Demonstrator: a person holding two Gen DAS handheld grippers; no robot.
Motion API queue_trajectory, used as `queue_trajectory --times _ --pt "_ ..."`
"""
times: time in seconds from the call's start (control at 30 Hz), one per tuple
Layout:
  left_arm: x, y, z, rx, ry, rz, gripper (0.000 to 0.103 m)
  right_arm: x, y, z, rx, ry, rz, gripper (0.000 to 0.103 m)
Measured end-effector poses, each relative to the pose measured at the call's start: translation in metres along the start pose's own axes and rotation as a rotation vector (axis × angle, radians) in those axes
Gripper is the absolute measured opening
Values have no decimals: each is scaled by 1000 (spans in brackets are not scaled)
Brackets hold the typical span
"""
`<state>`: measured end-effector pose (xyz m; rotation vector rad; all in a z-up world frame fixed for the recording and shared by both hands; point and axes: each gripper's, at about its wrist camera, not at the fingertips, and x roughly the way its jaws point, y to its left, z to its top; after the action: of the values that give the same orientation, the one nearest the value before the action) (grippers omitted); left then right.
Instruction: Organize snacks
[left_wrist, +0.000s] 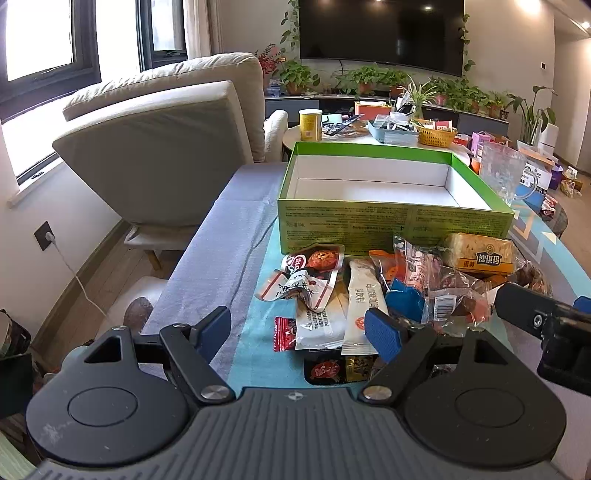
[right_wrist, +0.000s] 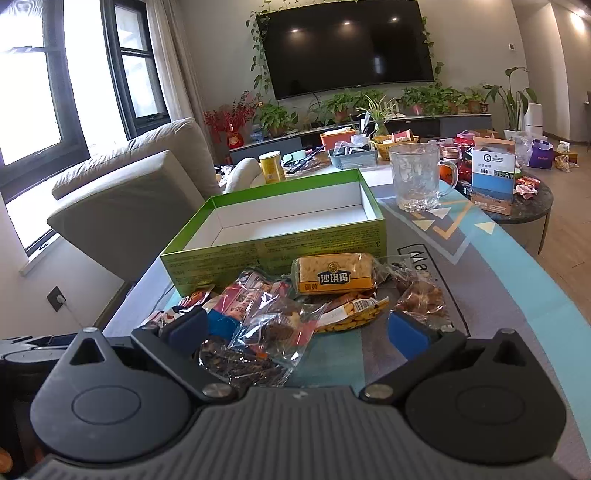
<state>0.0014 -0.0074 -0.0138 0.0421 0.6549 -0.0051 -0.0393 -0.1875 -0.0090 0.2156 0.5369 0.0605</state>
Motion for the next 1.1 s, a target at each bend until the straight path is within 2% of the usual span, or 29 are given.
queue_trajectory --times 1.1 --pt "-5 -3 -1 15 -4 -17 79 -4 -1 2 7 -4 4 46"
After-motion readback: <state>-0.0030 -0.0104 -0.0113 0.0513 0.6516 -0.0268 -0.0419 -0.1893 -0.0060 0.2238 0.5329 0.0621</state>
